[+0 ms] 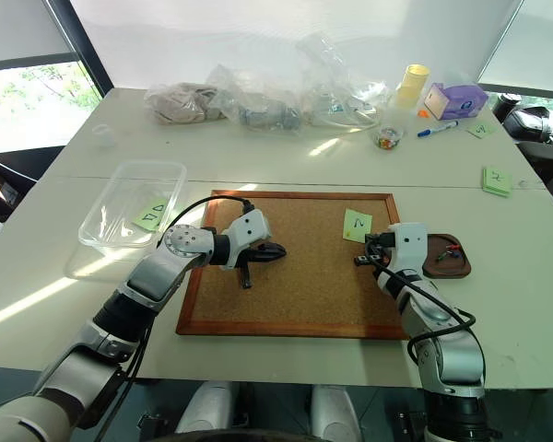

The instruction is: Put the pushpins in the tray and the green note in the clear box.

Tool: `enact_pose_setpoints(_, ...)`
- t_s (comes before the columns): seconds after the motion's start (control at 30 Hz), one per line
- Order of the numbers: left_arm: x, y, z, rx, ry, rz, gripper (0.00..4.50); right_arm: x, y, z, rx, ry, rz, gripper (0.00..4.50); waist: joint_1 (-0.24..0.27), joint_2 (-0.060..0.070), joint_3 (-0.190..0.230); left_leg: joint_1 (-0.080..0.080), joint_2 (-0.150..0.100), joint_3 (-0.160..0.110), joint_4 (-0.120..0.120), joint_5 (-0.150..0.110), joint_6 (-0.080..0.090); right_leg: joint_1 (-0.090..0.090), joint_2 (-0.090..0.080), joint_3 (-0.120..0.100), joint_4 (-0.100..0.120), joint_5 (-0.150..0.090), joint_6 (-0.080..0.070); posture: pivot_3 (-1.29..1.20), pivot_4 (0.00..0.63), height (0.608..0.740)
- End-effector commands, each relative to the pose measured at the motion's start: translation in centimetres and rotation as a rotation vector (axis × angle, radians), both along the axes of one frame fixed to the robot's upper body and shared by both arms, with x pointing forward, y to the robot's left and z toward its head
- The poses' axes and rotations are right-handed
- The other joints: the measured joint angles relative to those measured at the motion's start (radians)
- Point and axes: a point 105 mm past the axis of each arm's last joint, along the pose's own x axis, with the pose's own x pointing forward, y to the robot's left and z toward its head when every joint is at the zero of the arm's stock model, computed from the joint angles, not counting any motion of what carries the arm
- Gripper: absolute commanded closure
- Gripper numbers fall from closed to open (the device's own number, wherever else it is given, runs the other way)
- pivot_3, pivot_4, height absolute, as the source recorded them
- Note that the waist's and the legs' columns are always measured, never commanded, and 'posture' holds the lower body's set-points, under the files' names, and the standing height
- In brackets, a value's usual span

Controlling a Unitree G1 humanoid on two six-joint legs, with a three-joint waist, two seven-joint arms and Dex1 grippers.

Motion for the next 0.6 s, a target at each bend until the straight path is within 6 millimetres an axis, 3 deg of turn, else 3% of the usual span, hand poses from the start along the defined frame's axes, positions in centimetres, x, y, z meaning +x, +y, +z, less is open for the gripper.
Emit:
enact_pose_setpoints(0.03, -0.3, 0.0, -1.2, 0.038, 0.030, 0.000, 4.50, -0.1, -0.8, 2.8, -0.005, -0.141, -0.038, 4.49, 0.000, 0.000, 0.000, 0.000, 0.000, 0.000, 0.000, 0.000, 0.000, 0.000, 0.000, 0.000, 0.000, 0.000, 0.000, 0.00, 0.150, 0.737)
enact_pose_setpoints(0.17, -0.4, 0.0, -1.4, 0.049, 0.034, -0.005, 4.50, -0.3, -1.1, 4.3, 0.004, -0.227, -0.061, 4.49, 0.000, 0.000, 0.000, 0.000, 0.000, 0.000, 0.000, 0.000, 0.000, 0.000, 0.000, 0.000, 0.000, 0.000, 0.000, 0.00, 0.150, 0.737)
enact_pose_setpoints(0.4, -0.5, 0.0, -1.5, 0.053, 0.037, -0.013, 4.50, -0.4, -1.9, 4.8, 0.034, -0.257, -0.109, 4.49, -0.001, 0.000, 0.000, 0.000, 0.000, 0.000, 0.000, 0.000, 0.000, 0.000, 0.000, 0.000, 0.000, 0.000, 0.000, 0.00, 0.150, 0.737)
enact_pose_setpoints(0.6, -0.6, 0.1, -1.5, 0.055, 0.036, -0.015, 4.50, -2.0, -7.6, 3.8, -0.029, -0.200, -0.352, 4.49, 0.000, 0.000, 0.000, 0.000, 0.000, 0.000, 0.000, 0.000, 0.000, 0.000, 0.000, 0.000, 0.000, 0.000, 0.000, 0.00, 0.150, 0.737)
